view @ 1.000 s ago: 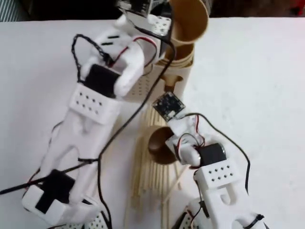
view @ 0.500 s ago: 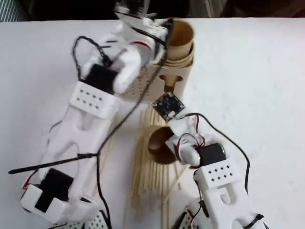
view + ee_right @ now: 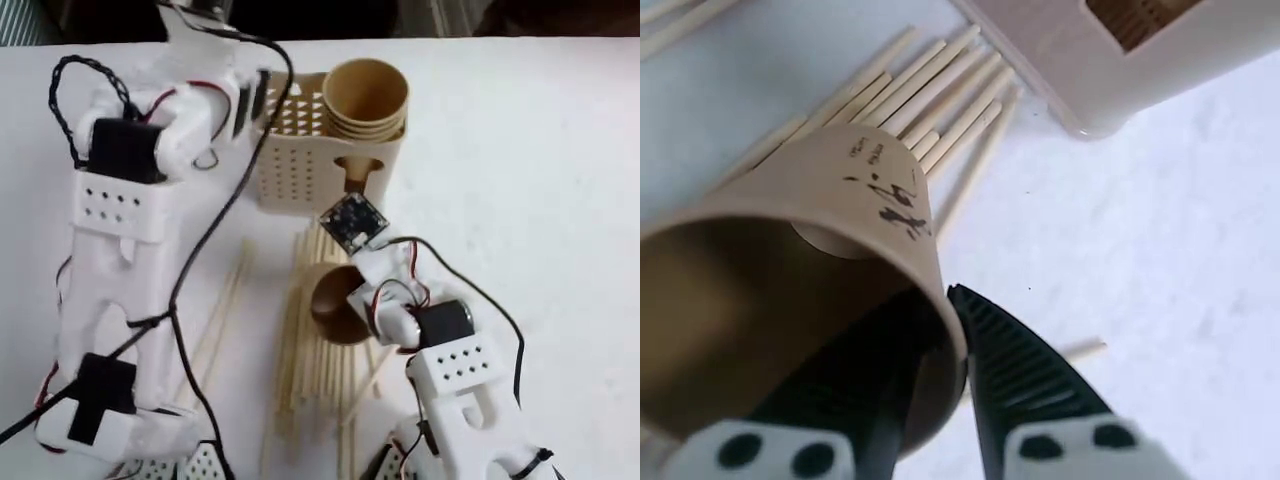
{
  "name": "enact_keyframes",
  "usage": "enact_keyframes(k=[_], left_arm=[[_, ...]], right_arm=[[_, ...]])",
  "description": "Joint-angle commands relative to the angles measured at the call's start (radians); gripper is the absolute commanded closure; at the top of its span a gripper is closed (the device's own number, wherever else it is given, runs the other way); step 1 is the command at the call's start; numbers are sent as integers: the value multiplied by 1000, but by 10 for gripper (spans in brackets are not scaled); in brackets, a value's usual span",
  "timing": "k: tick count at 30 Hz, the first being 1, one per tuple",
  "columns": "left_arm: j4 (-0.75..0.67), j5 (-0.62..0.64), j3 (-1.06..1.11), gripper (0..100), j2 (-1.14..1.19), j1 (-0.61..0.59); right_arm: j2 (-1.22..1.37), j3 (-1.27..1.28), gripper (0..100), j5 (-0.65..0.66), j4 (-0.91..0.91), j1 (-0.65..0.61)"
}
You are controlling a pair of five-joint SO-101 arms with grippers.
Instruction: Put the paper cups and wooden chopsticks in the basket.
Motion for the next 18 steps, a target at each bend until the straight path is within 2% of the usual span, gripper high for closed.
enact_keyframes(k=[1,9,12,18], left_arm=[[71,-34,-46,961,-56,-24],[94,-31,129,979,-231,-45],[34,-31,292,979,-358,-47],[-158,-31,732,978,-621,-162]], right_arm=[[-18,-14,981,2,-18,8],[-18,-198,981,-26,159,15],[-18,-305,981,-26,222,35],[-18,-494,981,-26,326,30]])
